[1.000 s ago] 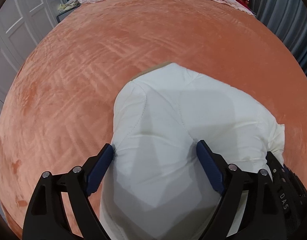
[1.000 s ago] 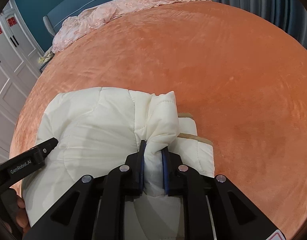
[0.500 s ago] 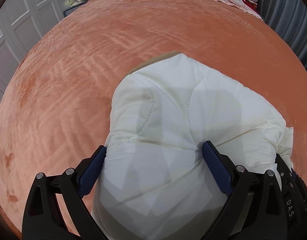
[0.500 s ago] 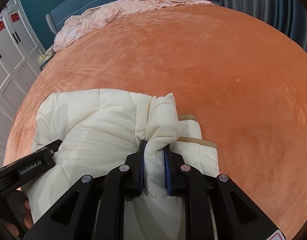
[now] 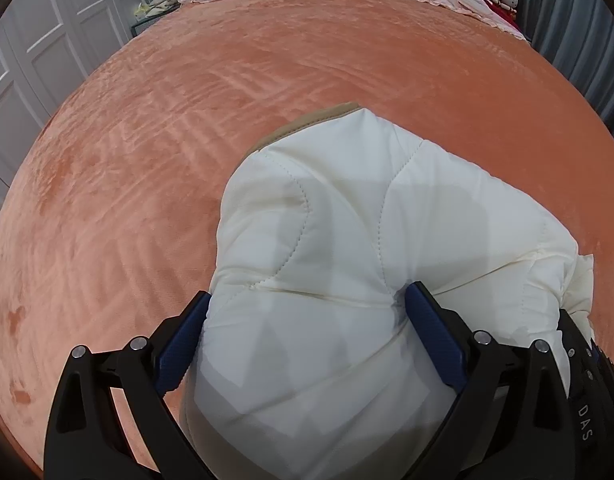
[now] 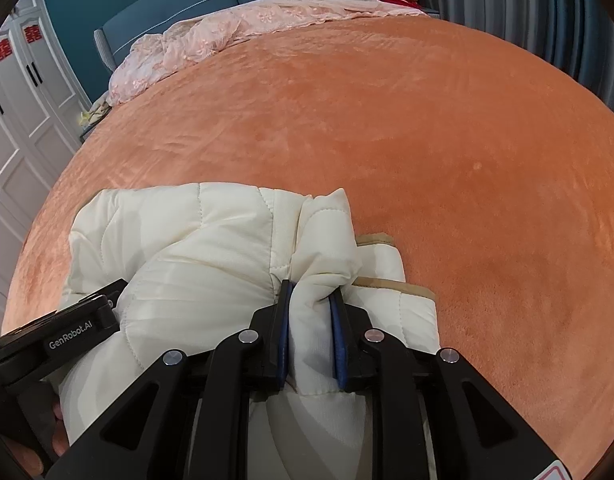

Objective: Fold large clothes

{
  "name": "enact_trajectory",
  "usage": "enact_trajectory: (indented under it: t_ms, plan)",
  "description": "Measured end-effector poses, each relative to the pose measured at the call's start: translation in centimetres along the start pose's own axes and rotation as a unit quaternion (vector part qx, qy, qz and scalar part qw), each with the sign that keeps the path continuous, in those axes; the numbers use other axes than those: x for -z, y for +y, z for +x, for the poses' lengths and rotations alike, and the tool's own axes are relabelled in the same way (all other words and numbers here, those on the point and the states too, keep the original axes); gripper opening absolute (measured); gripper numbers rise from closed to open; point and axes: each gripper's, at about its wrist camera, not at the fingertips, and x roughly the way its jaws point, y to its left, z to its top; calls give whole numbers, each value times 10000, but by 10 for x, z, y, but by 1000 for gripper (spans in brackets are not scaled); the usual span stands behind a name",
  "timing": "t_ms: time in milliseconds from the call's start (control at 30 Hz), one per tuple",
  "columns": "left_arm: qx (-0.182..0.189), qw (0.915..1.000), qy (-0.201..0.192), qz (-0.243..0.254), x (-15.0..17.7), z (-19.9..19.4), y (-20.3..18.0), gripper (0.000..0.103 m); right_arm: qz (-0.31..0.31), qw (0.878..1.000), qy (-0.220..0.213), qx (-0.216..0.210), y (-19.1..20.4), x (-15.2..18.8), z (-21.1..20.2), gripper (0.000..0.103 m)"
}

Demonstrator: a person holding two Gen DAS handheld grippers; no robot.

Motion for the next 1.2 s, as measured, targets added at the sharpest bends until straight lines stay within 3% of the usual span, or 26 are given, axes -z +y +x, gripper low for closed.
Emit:
enact_trajectory:
  t_ms: [167, 267, 500, 667, 933, 1200]
  plan:
    - [478, 9984, 209, -230, -3, -12, 18, 94, 500, 9982, 68, -315, -17, -10, -19, 26]
    - [689, 9969, 307, -202, 7, -39, 34, 94, 760, 9965, -36, -360, -27, -10, -59, 32]
    - [890, 9941, 592, 156, 59, -93, 55, 93, 376, 9950, 632, -673, -24, 42, -118, 33]
    - [841, 9933, 725, 320, 90, -107, 52, 93, -5, 9971, 645, -412, -16, 65, -125, 33]
    - [704, 9936, 782, 403, 103, -105, 46, 88, -127, 9966, 783, -217, -11, 69, -114, 25]
    - [604, 9940, 747, 519, 112, -99, 41, 86, -228, 9960, 855, -109, -10, 77, -103, 23]
